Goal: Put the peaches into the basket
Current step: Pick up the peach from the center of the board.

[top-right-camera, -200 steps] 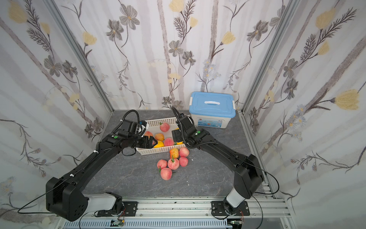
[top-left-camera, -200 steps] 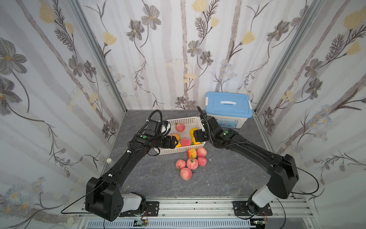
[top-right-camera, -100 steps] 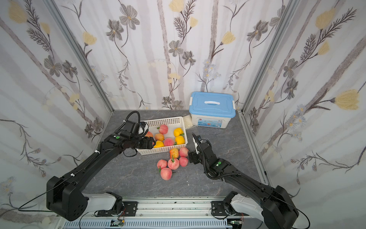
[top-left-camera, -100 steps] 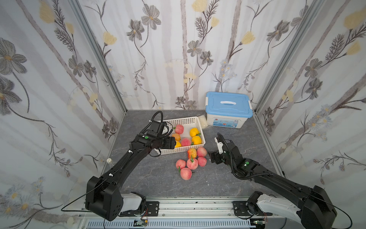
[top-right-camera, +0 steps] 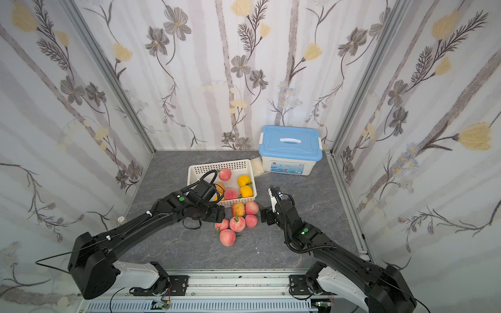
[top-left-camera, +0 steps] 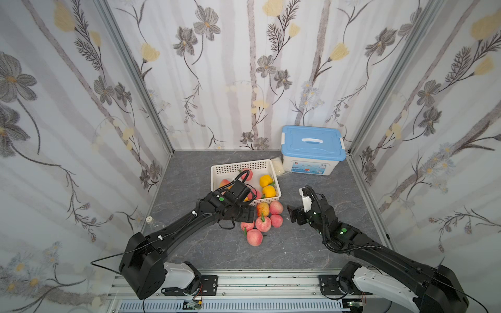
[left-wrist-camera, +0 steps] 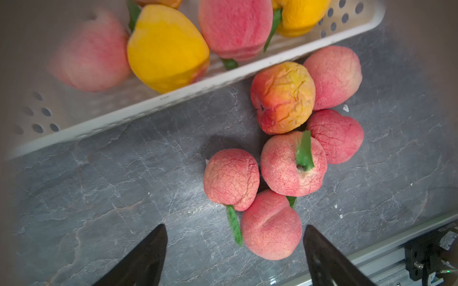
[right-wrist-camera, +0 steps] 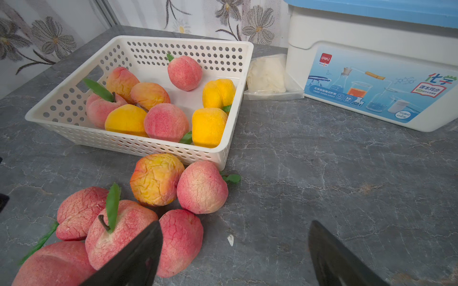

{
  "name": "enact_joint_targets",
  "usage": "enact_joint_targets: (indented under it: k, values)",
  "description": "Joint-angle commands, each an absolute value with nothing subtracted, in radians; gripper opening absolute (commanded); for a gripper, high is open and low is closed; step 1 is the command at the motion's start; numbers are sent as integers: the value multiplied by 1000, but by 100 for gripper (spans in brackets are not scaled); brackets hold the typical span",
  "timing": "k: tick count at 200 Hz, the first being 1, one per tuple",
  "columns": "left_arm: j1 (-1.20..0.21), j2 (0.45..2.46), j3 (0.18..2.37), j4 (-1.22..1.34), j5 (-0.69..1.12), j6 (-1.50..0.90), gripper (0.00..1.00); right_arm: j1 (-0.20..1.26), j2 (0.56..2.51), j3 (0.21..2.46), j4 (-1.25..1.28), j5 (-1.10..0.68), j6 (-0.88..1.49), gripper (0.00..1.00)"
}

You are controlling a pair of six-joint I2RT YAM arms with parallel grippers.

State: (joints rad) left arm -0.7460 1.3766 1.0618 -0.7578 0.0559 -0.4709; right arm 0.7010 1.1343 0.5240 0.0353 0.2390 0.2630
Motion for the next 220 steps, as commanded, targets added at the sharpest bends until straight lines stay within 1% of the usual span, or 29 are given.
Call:
enact_joint_targets:
  k: [1,36,107,200,220]
  values:
    - [-786,1421,1070,-758,28,-540,89,705,1138,532,73,253,261,91]
    - [-795,1511,1081,-762,-17,-540,89,705,1140,536,65,263,261,91]
    - [-776,1652,1129,-741,4,-480,89,708,1141,535,69,258,253,91]
    - [-748,1697,1085,-700,0,-477,81,710,1149,542,66,262,252,91]
    - [-746,1707,1081,-691,3,-477,76,711,1150,543,65,262,251,91]
